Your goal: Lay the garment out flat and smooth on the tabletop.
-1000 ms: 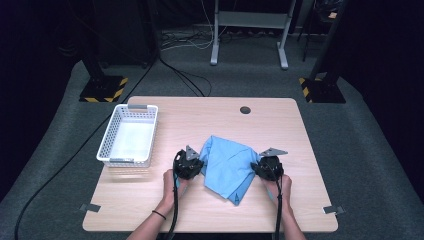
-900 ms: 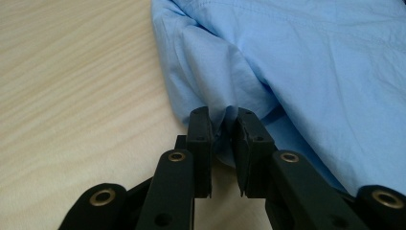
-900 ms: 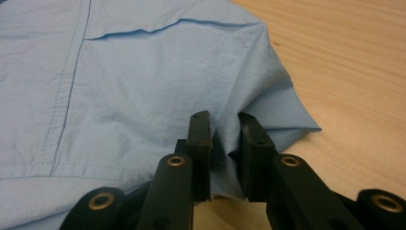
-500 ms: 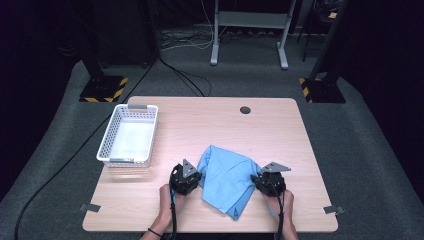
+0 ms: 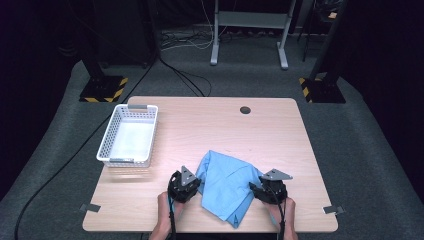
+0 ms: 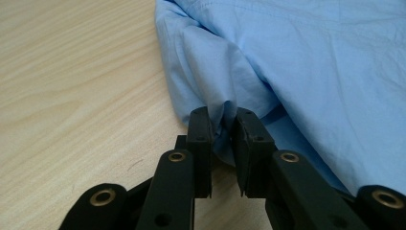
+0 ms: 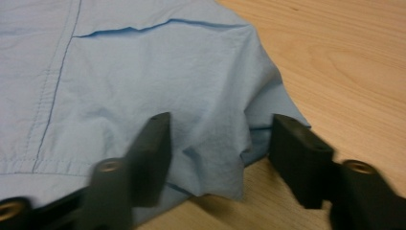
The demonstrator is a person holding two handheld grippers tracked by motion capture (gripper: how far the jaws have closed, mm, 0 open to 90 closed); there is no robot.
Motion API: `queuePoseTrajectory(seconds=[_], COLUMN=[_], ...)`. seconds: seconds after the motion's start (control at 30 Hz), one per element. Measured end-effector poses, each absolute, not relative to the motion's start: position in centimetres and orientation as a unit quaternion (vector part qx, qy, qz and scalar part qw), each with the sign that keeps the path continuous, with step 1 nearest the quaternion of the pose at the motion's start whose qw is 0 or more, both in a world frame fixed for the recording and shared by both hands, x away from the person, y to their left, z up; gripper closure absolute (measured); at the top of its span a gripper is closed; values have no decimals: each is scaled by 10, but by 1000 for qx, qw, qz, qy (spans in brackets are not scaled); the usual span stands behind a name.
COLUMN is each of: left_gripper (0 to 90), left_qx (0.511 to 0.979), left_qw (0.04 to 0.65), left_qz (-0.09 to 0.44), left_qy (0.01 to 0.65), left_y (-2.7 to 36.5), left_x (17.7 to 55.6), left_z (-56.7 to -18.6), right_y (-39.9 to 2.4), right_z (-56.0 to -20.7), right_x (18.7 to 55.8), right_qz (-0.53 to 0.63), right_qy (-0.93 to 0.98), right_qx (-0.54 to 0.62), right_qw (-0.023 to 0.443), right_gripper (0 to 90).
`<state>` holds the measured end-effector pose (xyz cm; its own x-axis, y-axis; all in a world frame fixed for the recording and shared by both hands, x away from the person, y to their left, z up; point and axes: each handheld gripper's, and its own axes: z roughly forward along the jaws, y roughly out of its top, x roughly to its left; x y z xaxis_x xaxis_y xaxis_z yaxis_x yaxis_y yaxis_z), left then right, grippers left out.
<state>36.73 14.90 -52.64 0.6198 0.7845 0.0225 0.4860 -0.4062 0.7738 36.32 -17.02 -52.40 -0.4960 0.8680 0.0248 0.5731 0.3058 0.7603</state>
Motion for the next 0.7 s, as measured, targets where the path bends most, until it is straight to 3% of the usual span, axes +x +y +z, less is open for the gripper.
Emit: queuePoseTrajectory(seconds=[0.1,0.27,0.43,0.7], left_gripper=[770,767,765,761], left_qx=[814,813,812,811], left_qw=[383,384,388,388], left_qz=[193,192,182,182], left_qy=[392,393,397,398], left_y=[150,150,152,152], left_x=[368,368,370,370], left_z=[-527,-527,-527,-527], right_y=[-169,-155,-136,-90], right_z=[-519,-507,-498,-492], right_x=[360,349,336,316], right_qz=[369,356,354,357], right_qy=[777,792,807,846], right_qx=[467,448,419,347], right_qw=[206,213,220,190], right_gripper=[222,91,49,43])
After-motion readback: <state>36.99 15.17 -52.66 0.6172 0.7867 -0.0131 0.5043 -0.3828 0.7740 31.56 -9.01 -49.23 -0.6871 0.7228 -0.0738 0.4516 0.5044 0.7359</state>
